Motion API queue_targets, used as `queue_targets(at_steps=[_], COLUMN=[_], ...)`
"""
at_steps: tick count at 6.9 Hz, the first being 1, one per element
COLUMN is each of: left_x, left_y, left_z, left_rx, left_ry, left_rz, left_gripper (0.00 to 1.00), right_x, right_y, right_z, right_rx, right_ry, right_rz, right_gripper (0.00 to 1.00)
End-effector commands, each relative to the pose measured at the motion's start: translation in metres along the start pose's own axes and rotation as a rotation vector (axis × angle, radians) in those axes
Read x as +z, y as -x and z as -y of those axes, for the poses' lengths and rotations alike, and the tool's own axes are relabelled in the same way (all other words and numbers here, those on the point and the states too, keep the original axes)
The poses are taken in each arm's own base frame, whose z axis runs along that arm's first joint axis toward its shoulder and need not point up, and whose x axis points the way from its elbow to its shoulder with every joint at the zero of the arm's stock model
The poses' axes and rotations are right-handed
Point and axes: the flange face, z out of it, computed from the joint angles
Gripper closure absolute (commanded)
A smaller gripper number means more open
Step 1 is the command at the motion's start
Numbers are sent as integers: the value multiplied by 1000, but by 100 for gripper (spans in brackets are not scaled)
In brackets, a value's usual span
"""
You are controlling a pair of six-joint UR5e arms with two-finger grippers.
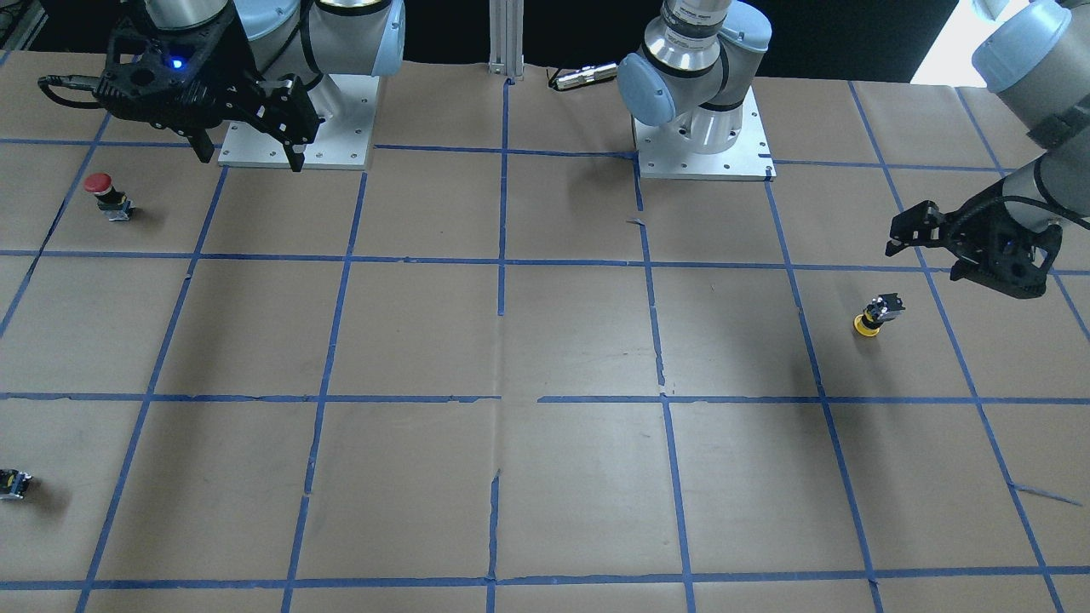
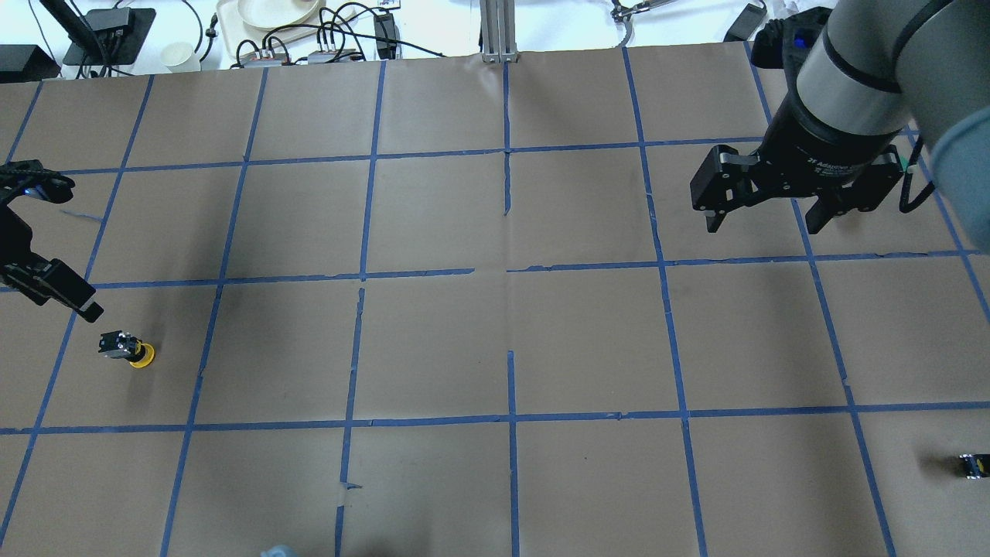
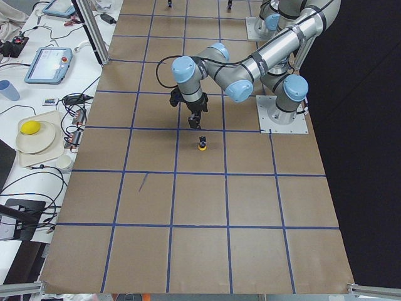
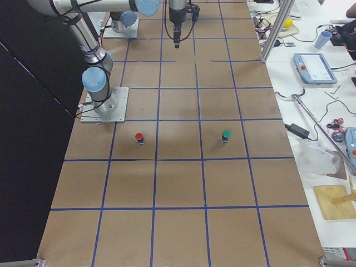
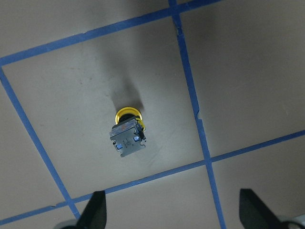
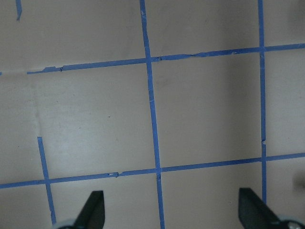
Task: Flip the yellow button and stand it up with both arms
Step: 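Lower the left gripper over the yellow button's body and close on it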
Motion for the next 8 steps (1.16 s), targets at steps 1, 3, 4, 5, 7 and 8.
queue_targets(at_steps=[1,3,4,5,7,8], left_x=[20,38,40,42,56,62], left_y=[10,11,12,14,31,34], left_z=[-8,-14,-13,-11,1,4], left_rx=[114,256,334,444,654,727], left_ry=[-27,-26,-28,-33,-38,-34], left_rz=[45,43,48,58,121,115], left_gripper=[3,3,3,3,3,3], right_x=[1,1,1,2,4,3], right_y=[0,1,1,1,1,1], right_z=[-1,-1,-1,-1,-1,-1], right_rx=[-1,-1,-1,-3,0,-3], right_ry=[4,6,6,8,11,3], right_rz=[0,1,1,1,1,1], right_gripper=[0,0,0,0,0,0])
